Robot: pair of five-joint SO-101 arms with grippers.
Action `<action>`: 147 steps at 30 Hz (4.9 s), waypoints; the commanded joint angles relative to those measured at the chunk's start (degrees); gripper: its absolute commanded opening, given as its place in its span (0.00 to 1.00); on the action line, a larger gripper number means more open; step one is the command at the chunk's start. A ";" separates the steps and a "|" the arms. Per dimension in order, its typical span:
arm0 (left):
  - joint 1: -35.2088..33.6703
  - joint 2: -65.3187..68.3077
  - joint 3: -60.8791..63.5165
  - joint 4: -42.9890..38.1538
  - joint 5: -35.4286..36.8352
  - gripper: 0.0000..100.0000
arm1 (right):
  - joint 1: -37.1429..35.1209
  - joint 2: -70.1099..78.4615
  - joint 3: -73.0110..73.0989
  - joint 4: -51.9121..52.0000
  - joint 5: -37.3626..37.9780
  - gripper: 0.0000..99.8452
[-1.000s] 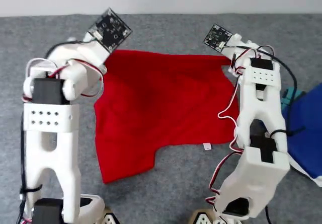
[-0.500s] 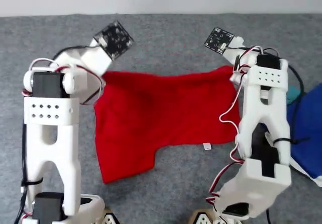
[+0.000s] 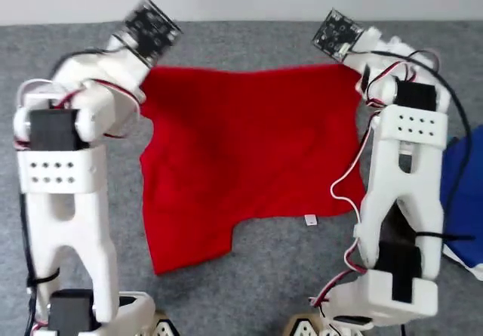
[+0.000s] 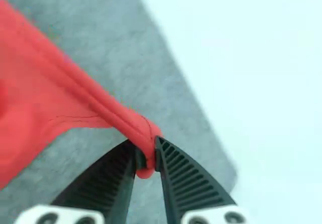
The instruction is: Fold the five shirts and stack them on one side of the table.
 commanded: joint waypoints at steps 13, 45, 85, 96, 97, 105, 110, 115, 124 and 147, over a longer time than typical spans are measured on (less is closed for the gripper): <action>-3.69 13.36 -3.03 -16.18 -4.57 0.02 | 1.10 9.45 -3.43 -21.85 0.44 0.01; -4.40 45.54 -48.04 -9.32 -8.70 0.02 | 1.71 16.48 -3.52 -33.63 0.35 0.01; -2.55 25.23 -12.09 22.86 -15.12 0.02 | 1.36 7.34 -3.25 25.19 0.35 0.01; -2.29 2.55 25.89 22.77 -15.12 0.02 | 1.54 6.55 -3.16 42.15 0.26 0.02; -2.29 1.14 28.44 22.77 -15.12 0.02 | 1.54 6.64 -3.16 43.12 0.26 0.02; -2.29 -6.68 42.33 22.59 -17.58 0.02 | 1.63 6.64 -3.08 50.24 0.44 0.02; -2.20 -8.00 47.43 22.59 -17.58 0.02 | 2.68 6.73 -3.08 50.07 0.53 0.02; 1.58 -8.18 50.77 22.51 -17.58 0.02 | 4.62 6.99 -3.08 48.66 1.76 0.02; 6.59 -8.18 51.12 20.31 -16.79 0.07 | 6.02 8.57 -3.43 47.87 2.46 0.02; 2.20 -8.18 38.73 19.16 -0.88 0.11 | 5.76 -1.45 -4.13 51.21 1.58 0.30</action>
